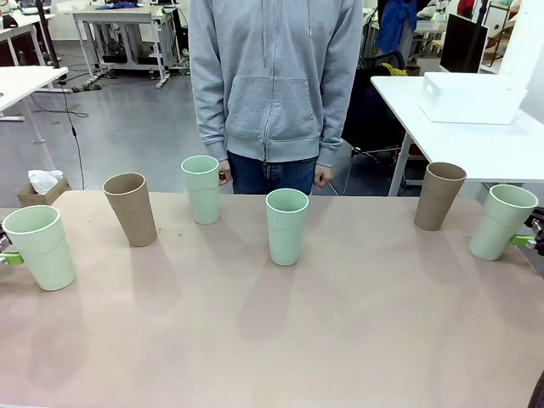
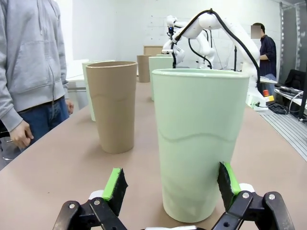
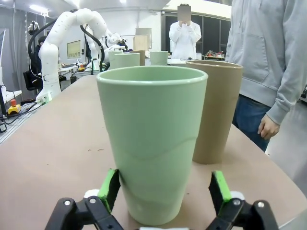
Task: Stack the cups and store them in the basket.
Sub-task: Pick up two Reusable plastic cups , one in each hand.
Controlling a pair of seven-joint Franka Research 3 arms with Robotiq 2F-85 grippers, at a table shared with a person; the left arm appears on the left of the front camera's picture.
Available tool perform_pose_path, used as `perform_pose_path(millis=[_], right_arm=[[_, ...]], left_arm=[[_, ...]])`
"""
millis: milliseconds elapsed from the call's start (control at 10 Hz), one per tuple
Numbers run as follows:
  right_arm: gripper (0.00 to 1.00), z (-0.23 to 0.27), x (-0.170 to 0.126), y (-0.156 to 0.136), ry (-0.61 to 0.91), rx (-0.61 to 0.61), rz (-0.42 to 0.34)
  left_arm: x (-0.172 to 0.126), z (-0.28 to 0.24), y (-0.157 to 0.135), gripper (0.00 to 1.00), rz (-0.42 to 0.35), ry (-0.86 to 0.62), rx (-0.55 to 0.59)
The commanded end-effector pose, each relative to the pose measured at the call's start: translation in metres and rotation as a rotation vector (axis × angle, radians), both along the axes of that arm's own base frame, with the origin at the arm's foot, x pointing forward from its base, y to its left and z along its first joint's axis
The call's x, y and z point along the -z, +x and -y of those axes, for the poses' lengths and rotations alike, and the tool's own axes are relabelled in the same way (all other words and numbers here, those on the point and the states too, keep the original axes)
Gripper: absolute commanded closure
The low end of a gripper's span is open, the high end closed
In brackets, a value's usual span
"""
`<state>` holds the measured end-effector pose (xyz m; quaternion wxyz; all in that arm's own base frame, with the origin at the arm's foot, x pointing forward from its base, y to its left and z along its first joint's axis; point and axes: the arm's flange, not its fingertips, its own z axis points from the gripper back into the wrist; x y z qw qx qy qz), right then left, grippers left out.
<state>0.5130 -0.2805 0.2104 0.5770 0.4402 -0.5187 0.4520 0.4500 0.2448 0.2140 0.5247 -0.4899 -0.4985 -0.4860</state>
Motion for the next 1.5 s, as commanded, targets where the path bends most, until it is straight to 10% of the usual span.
perform_pose_path(millis=[0, 1400], right_arm=[[0.00, -0.006, 0.000, -0.002, -0.005, 0.015, 0.002], [0.00, -0.021, -0.003, -0.004, 0.034, -0.001, -0.040]], left_arm=[[0.001, 0.006, -0.018, 0.00, 0.026, 0.005, 0.054], [0.010, 0.040, -0.027, 0.00, 0.004, 0.013, 0.047]])
